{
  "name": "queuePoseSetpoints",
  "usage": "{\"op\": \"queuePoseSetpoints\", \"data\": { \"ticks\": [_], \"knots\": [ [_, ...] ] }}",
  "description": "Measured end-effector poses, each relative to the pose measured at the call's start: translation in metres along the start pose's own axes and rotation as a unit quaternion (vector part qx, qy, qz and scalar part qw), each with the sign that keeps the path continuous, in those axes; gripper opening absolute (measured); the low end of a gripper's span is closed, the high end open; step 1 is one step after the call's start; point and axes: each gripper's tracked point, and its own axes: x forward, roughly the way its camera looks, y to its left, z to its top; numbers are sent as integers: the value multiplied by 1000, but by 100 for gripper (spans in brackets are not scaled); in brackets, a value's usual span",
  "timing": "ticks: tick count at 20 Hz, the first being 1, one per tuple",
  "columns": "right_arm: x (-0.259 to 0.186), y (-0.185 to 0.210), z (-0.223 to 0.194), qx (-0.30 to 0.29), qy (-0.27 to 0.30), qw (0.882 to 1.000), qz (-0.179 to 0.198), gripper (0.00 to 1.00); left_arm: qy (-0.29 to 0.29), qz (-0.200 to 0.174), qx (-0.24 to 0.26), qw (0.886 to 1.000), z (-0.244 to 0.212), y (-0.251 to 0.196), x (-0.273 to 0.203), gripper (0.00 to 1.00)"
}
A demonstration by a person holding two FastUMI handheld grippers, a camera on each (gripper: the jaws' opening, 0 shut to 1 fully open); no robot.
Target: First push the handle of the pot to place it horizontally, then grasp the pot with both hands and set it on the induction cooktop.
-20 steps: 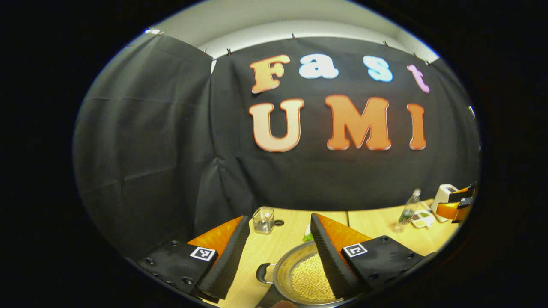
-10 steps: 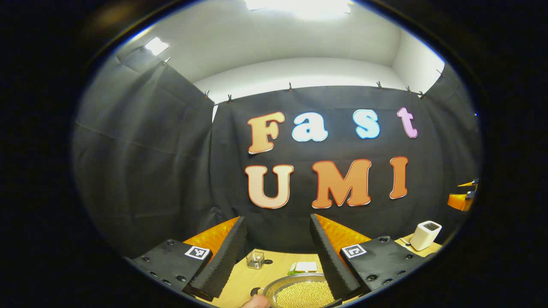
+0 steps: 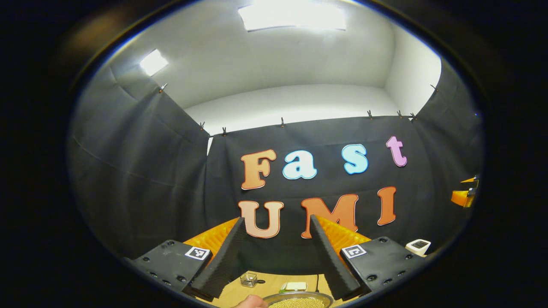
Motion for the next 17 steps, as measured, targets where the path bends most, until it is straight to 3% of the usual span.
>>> {"op": "queuePoseSetpoints", "data": {
  "ticks": [1,5,10,13,17],
  "knots": [
    [-3,0,6,-1,-5,1000,2,93,-5,1,2,1000,5,-1,-1,99],
    [-12,9,23,14,-19,1000,17,93,-30,14,10,999,26,0,-2,99],
    [-27,16,46,-8,-48,998,25,93,-41,-2,5,999,38,-10,-5,93],
    [-37,37,56,12,-50,997,54,93,-37,-8,1,999,36,-11,-6,94],
    [-34,34,64,7,-63,997,52,94,-41,1,3,999,42,-4,-10,94]
  ]
}}
